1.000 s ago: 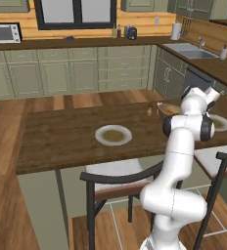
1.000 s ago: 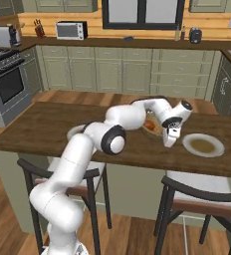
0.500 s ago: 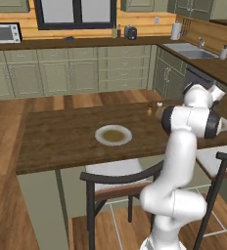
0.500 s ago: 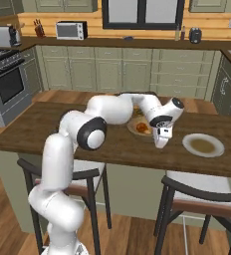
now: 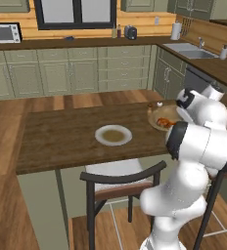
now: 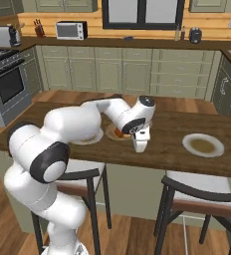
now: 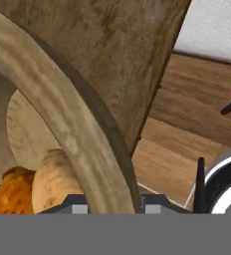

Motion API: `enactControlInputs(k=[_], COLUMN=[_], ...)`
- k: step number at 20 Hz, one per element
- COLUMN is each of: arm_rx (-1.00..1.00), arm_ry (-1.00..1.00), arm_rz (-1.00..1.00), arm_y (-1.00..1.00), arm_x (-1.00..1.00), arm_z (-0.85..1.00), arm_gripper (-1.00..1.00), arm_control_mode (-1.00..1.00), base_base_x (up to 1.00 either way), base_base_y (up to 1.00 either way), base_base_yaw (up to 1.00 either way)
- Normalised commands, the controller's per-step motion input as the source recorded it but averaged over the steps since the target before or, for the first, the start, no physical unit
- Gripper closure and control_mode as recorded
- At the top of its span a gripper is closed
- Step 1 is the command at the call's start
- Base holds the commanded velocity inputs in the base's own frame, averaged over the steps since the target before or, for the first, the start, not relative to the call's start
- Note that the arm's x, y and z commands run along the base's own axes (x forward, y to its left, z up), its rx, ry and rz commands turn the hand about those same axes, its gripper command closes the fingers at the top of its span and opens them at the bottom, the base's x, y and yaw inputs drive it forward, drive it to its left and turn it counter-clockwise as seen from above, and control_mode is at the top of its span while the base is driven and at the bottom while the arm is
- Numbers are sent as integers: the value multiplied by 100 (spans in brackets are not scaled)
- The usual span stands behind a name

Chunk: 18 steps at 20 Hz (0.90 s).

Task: Pick the chicken drumstick and potato from their plates and place them in the bowl. Then put the bowl in the fridge.

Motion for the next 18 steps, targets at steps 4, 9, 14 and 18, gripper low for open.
enactControlInputs(k=[4, 9, 14, 18], arm_rx=[36, 24, 0, 0], arm_ry=[3, 11, 0, 0], arm_rz=[0, 0, 0, 0], arm_y=[38, 63, 38, 20], arm_x=[-72, -58, -93, -99], arm_z=[76, 63, 30, 14], arm_gripper=[100, 100, 100, 100], arm_control_mode=[-100, -100, -100, -100], base_base_x=[0, 0, 0, 0], base_base_y=[0, 0, 0, 0], base_base_yaw=[0, 0, 0, 0])
